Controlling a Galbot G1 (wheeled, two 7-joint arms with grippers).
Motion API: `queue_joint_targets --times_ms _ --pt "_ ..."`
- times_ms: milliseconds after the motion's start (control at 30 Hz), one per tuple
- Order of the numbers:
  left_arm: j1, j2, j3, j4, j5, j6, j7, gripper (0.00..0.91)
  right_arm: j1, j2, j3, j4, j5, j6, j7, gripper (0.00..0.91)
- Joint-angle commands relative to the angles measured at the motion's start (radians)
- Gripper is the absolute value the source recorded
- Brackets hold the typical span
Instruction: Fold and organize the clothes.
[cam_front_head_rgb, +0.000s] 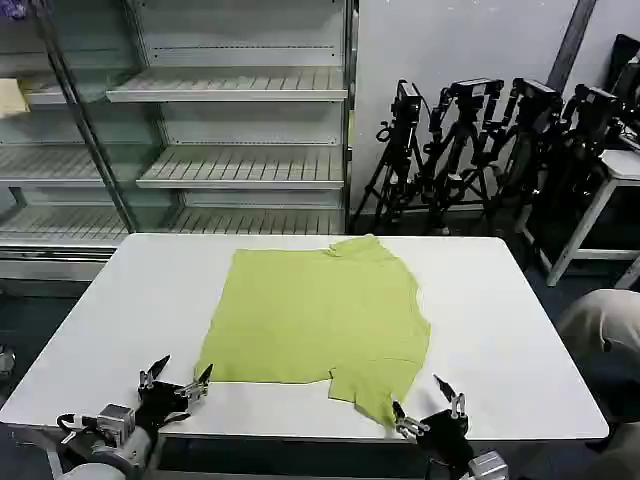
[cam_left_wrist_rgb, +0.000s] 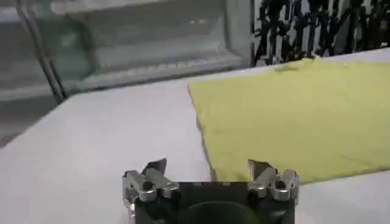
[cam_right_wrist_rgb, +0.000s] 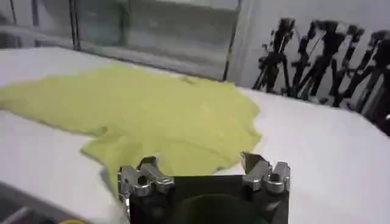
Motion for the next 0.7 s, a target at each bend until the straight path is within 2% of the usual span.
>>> queue_joint_targets --times_ms 33,267,300,333,367,400,433,700 --pt "0.018 -0.008 -0.015 -0.007 -0.107 0.145 -0.010 0.907 -0.050 -0.016 -0.015 0.028 0.020 -0.060 0.012 0.907" --pt "-0.006 -0.013 -0.013 0.005 -0.109 0.144 -0.011 0.907 -0.034 -0.010 -0.042 0.017 0.047 -0.068 0.042 0.907" --pt "-0.006 -0.013 -0.013 0.004 -0.109 0.145 -0.011 0.907 -0.026 -0.009 -0.048 0.016 0.047 -0.067 0.043 0.685" --pt "-0.007 -0.013 -0.013 0.004 -0.109 0.144 -0.011 0.907 -0.022 -0.009 -0.050 0.016 0.047 -0.067 0.043 0.030" --pt "-0.008 -0.013 -0.013 0.004 -0.108 0.144 -0.011 0.907 -0.014 -0.007 -0.054 0.015 0.048 -0.070 0.044 0.000" --pt "-0.008 -0.013 -0.013 0.005 -0.108 0.144 -0.011 0.222 -0.009 -0.007 -0.057 0.014 0.048 -0.072 0.044 0.000" --pt "-0.009 -0.014 -0.013 0.005 -0.106 0.144 -0.012 0.020 -0.004 -0.006 -0.063 0.012 0.048 -0.075 0.046 0.000" --pt "-0.001 -0.014 -0.011 0.013 -0.102 0.145 0.008 0.010 0.013 -0.010 -0.074 0.021 0.087 -0.104 0.044 0.000"
